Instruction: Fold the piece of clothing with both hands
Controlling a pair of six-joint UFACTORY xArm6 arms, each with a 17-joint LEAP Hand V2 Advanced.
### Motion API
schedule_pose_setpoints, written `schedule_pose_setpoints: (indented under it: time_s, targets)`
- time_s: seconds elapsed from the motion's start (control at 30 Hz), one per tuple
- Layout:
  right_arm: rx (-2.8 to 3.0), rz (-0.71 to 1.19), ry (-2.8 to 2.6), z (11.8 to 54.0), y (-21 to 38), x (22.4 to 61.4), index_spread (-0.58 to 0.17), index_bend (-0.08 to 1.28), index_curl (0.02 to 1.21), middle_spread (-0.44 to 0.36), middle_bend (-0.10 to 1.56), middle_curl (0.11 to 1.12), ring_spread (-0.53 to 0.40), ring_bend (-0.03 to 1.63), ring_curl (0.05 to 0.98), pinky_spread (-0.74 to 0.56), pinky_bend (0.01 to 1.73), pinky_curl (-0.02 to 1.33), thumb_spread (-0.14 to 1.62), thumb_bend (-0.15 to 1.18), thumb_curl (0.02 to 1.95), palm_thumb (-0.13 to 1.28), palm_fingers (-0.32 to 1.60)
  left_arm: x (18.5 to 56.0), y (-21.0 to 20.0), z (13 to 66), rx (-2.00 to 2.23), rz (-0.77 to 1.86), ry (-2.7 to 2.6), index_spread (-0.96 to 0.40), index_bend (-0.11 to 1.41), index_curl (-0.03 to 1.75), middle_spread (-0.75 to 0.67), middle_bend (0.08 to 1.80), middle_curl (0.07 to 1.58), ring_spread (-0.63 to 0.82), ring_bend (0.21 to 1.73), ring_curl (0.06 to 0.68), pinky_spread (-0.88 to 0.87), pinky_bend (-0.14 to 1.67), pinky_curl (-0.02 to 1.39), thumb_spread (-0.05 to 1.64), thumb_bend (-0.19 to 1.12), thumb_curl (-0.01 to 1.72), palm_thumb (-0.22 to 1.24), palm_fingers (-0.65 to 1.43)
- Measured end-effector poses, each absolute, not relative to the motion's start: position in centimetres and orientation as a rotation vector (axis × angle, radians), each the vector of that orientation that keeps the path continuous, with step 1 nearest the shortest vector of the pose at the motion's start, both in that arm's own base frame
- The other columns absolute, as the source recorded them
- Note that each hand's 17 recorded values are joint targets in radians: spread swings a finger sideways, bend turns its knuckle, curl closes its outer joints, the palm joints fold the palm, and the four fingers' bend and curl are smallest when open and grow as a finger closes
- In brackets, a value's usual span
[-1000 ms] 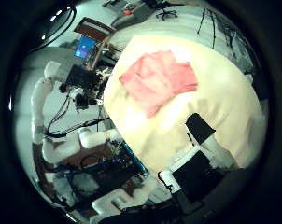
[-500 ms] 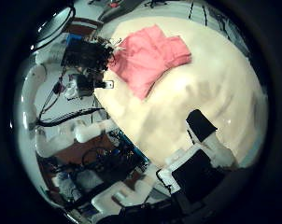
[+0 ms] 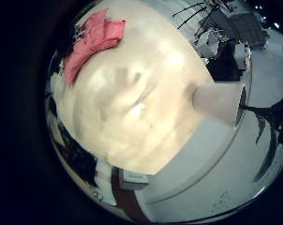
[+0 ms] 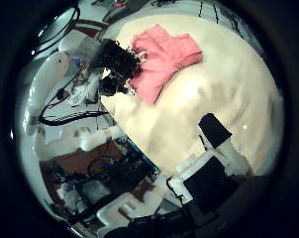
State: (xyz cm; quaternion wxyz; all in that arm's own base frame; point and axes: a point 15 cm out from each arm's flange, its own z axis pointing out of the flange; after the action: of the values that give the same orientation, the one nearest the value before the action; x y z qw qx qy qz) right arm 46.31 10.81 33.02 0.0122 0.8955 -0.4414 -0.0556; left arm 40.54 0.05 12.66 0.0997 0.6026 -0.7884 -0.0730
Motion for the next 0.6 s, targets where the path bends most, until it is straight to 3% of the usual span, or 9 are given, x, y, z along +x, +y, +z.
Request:
schedule_pose_setpoints:
  time_s: [0.3,0.6]
  targets:
    - [2.811,-0.138,-1.378,35.1,10.6,44.9,-0.291,0.18,0.34,0.086,0.19,0.33,0.218,0.19,0.209,0.32,0.21,0.29,1.1,-0.02,0.76,0.92,0.11,40.2,0.1,21.3,1.855,-0.094,-2.392,0.12,0.16,0.31,0.3,0.18,0.27,0.48,0.42,0.219,0.47,0.25,0.31,1.26,-0.01,0.21,0.1,-0.02]
    - [2.79,-0.15,-1.387,38.5,9.1,38.9,-0.29,0.17,0.33,0.088,0.19,0.33,0.218,0.19,0.215,0.33,0.22,0.31,1.12,-0.02,0.72,0.83,0.12,34.5,0.6,29.4,1.919,-0.051,-2.355,0.12,0.17,0.31,0.3,0.18,0.27,0.48,0.43,0.224,0.47,0.25,0.32,1.24,-0.01,0.21,0.09,-0.01]
